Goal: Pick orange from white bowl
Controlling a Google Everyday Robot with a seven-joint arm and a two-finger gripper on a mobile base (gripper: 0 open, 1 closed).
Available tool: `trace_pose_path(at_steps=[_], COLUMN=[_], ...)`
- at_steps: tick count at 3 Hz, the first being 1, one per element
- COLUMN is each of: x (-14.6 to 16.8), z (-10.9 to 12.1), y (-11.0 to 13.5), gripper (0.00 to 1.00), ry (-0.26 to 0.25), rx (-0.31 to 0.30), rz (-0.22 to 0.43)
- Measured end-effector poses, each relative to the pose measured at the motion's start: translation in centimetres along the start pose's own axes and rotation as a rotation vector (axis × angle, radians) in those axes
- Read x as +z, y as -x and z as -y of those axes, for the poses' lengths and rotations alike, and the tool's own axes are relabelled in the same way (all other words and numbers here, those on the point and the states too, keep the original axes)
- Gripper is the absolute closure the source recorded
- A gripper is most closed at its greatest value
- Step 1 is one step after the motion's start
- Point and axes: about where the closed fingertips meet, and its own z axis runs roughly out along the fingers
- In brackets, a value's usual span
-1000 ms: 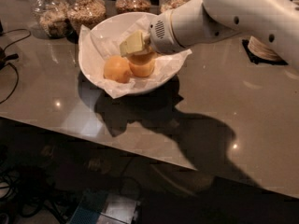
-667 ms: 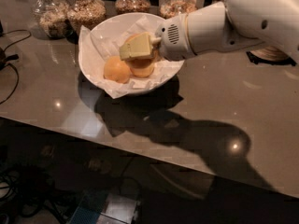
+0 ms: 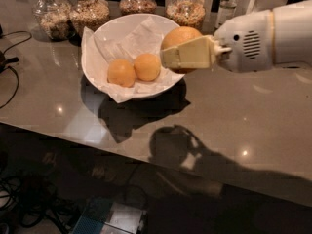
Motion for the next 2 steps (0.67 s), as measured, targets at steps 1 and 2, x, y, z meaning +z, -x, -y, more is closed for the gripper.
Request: trace_pose_path(at_steps=[1,2], x=[-4.92,-4.92], z=[-0.91,-0.91], y=[-0.52,-0.52], gripper=[1.00,1.00], ry=[-0.059,-0.059], rx=[-0.114,-0.114], rz=[0.038,0.038])
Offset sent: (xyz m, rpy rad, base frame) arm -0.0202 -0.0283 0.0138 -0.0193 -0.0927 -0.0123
